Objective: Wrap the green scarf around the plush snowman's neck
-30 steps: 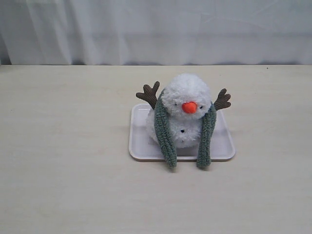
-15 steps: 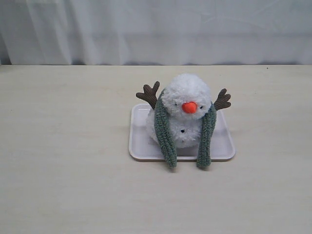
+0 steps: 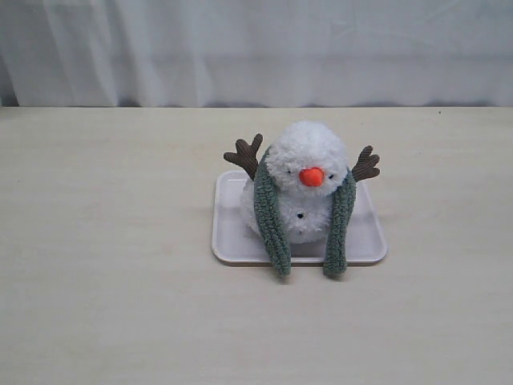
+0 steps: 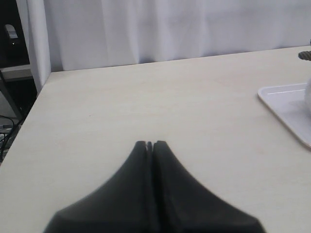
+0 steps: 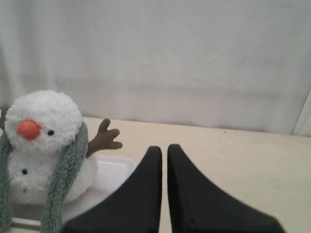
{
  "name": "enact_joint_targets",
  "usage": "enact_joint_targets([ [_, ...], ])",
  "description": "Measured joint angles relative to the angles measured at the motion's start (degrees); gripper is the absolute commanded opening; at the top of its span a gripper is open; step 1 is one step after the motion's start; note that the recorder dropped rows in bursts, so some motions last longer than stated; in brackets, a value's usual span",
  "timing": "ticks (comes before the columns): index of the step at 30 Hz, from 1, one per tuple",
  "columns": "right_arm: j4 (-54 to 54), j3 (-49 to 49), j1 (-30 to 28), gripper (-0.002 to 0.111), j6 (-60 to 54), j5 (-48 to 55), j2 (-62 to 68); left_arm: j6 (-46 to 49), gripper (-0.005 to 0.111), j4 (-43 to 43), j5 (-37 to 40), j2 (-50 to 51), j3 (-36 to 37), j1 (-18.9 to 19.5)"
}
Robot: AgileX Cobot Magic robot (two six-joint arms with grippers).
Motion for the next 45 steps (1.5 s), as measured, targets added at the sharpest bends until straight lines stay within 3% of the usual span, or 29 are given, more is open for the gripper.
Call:
enact_joint_targets([
  [9, 0.00, 0.00, 0.00, 0.004, 0.00, 12.66, 0.00, 0.00, 0.000, 0.00, 0.00, 0.00, 0.00, 0.00],
  [45, 0.00, 0.00, 0.00, 0.004, 0.00, 13.41, 0.00, 0.00, 0.000, 0.00, 0.00, 0.00, 0.00, 0.00],
])
